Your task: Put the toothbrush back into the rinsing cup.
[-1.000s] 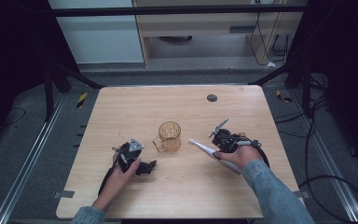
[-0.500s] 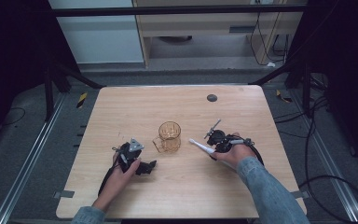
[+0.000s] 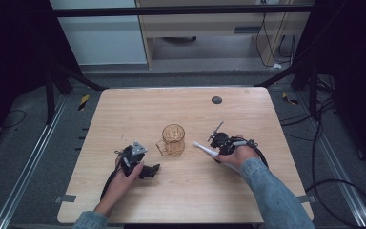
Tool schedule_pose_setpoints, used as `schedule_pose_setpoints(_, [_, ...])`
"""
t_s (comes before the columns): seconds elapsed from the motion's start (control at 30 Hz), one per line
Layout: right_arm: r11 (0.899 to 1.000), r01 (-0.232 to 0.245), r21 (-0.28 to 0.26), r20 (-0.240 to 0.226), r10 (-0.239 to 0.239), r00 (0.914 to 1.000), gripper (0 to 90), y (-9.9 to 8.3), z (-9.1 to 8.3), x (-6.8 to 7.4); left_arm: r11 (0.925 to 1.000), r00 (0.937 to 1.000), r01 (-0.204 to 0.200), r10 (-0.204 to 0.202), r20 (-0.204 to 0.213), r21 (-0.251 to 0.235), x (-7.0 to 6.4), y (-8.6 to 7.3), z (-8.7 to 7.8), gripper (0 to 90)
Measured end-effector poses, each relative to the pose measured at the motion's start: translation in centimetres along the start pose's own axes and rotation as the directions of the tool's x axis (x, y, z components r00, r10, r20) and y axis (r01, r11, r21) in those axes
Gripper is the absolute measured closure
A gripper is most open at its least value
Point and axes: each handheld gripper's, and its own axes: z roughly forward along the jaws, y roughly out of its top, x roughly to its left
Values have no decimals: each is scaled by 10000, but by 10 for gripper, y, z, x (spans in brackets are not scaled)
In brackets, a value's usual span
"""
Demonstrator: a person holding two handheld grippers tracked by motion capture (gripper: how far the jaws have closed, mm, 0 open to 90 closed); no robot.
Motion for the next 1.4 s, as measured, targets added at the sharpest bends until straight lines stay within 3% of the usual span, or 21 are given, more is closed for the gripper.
schedule_pose_setpoints(1.03, [9998, -128, 174, -210, 131, 9997, 660, 3, 3, -2, 10000, 10000, 0, 0, 1, 0, 0, 0, 0, 0])
schedule_pose_setpoints(1.07, [9998, 167, 59, -156, -166, 9997, 661, 2, 4, -4, 10000, 10000, 0, 0, 1, 1, 0, 0, 0, 0])
schedule_pose_setpoints(1.4, [9997, 216, 76, -130, -215, 9997, 664, 3, 4, -4, 10000, 10000, -3, 3, -1, 0, 0, 0, 0, 0])
